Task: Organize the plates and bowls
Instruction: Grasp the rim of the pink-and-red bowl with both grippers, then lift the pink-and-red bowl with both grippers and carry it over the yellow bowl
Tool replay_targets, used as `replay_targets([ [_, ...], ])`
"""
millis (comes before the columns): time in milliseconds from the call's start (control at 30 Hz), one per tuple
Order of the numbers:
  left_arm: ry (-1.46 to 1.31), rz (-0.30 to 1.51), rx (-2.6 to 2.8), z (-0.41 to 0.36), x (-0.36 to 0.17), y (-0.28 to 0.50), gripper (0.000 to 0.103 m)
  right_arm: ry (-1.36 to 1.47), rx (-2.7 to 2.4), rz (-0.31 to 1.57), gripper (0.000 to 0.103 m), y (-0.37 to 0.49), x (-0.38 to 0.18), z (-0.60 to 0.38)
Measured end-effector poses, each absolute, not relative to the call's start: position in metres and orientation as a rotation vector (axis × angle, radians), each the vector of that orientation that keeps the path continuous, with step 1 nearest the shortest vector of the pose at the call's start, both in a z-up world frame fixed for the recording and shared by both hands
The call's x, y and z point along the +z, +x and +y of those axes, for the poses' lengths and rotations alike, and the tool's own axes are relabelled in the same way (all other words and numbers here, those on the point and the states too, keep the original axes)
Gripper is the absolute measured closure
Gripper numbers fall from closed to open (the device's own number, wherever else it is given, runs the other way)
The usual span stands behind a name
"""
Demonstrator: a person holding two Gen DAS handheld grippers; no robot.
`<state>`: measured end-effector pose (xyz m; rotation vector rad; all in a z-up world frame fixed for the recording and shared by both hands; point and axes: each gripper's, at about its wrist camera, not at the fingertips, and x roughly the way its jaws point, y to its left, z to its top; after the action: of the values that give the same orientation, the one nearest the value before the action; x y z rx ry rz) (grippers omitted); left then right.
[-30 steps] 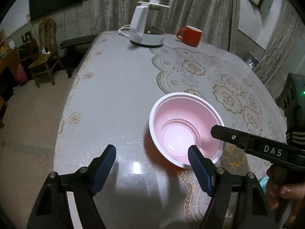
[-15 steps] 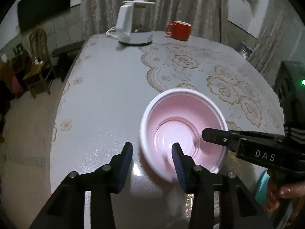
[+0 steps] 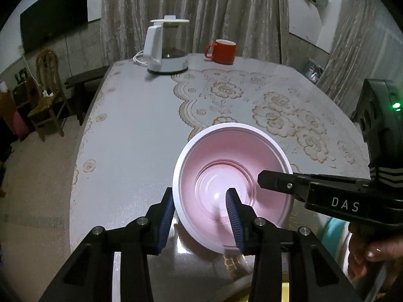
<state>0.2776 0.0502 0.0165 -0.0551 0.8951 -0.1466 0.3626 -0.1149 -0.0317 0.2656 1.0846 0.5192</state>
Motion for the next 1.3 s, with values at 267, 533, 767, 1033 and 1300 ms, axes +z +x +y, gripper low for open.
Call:
replay_targets([
  [267, -0.081, 0.836, -0.168, 0.047, 0.036, 0.246, 0.061, 0.311, 0.54, 1.056, 0.091, 0.338, -0.015, -0.125],
  [533, -0.098, 0.796, -0.177, 0.043, 0.045, 0.214, 0.061, 0.335, 0.571, 1.026, 0.091, 0.308, -0.002, -0.13],
  [767, -0.115, 0.766, -0.186, 0.041, 0.054, 0.187, 0.061, 0.368, 0.589, 0.995, 0.091, 0.287, 0.009, -0.137],
  [1033, -0.092, 0.726, -0.179, 0.036, 0.061, 0.156, 0.059, 0.387, 0.61, 0.979, 0.091, 0.257, 0.014, -0.142],
  [1300, -0.088, 0.714, -0.182, 0.035, 0.064, 0.132, 0.058, 0.393, 0.618, 0.972, 0.091, 0.232, 0.016, -0.143],
])
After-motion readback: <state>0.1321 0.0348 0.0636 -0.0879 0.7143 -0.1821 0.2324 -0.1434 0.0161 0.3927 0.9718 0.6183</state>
